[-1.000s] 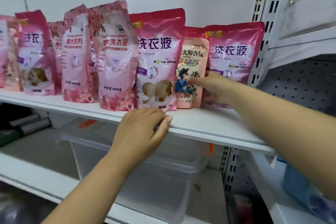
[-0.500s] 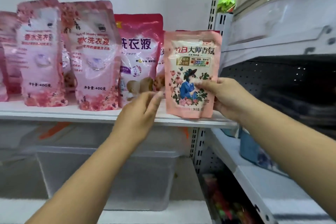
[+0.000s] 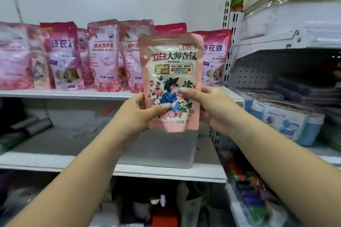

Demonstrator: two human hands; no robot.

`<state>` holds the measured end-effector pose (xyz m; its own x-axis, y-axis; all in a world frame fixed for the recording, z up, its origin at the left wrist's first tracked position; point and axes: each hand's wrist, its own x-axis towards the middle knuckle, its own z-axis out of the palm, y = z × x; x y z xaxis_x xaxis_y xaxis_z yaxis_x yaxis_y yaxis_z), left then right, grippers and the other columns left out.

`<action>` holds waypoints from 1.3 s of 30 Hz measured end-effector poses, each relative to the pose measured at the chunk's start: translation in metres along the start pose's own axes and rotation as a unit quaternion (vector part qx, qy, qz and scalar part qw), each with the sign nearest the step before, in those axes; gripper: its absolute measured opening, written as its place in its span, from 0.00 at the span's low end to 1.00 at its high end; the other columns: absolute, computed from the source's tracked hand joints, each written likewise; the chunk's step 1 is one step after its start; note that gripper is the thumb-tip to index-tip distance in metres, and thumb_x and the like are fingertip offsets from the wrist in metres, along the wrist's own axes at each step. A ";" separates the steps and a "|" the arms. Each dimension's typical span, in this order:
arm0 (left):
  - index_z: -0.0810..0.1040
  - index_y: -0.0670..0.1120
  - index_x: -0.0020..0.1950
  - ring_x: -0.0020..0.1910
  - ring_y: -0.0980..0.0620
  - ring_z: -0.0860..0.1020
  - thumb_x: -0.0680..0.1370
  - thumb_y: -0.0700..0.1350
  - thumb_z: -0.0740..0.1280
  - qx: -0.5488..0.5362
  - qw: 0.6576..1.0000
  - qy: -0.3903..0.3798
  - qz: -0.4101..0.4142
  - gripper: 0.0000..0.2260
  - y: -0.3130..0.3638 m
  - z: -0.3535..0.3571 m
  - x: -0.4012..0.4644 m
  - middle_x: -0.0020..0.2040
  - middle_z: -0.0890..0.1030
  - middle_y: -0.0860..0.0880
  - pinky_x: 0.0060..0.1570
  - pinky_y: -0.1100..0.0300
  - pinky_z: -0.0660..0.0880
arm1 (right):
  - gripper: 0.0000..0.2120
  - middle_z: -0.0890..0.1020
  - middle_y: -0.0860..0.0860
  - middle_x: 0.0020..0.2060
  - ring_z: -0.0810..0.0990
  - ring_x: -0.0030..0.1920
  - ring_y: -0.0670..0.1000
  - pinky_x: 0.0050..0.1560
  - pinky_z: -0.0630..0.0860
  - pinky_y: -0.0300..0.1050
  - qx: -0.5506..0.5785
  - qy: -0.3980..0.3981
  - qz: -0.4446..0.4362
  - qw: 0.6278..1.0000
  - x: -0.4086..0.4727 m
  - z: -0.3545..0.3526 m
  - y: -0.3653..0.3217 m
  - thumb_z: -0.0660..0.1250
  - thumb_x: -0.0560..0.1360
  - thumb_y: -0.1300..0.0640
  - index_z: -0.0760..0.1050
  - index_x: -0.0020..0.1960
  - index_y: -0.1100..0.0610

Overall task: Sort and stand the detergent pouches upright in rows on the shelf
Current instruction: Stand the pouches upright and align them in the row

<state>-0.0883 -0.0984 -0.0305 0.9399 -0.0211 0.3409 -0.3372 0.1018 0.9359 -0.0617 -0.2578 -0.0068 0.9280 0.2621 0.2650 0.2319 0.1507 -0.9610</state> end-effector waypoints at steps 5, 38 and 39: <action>0.77 0.42 0.53 0.40 0.52 0.83 0.68 0.36 0.70 0.019 0.998 0.053 -0.024 0.14 0.006 -0.060 -0.040 0.44 0.85 0.47 0.31 0.61 0.78 | 0.03 0.83 0.48 0.30 0.82 0.33 0.46 0.41 0.80 0.43 -0.046 -0.051 0.023 0.997 -0.004 0.061 0.014 0.68 0.72 0.59 0.77 0.40 0.55; 0.67 0.46 0.63 0.52 0.53 0.75 0.67 0.51 0.74 0.369 0.919 0.090 0.103 0.29 0.012 -0.509 0.111 0.53 0.76 0.53 0.55 0.58 0.70 | 0.17 0.77 0.43 0.61 0.72 0.61 0.40 0.62 0.65 0.33 -0.534 -0.067 -0.097 0.837 0.214 0.377 0.118 0.70 0.72 0.50 0.77 0.60 0.49; 0.67 0.46 0.61 0.50 0.52 0.75 0.66 0.51 0.75 0.392 0.912 0.078 0.094 0.29 0.012 -0.511 0.111 0.51 0.76 0.53 0.53 0.58 0.71 | 0.17 0.77 0.43 0.61 0.72 0.60 0.40 0.62 0.64 0.33 -0.521 -0.069 -0.094 0.845 0.214 0.377 0.116 0.70 0.72 0.51 0.77 0.60 0.49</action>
<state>0.0398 0.4092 -0.0264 0.8367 0.0711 0.5430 -0.3714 -0.6551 0.6580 0.0542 0.1751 -0.0318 0.8200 0.4465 0.3580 0.5692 -0.7010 -0.4296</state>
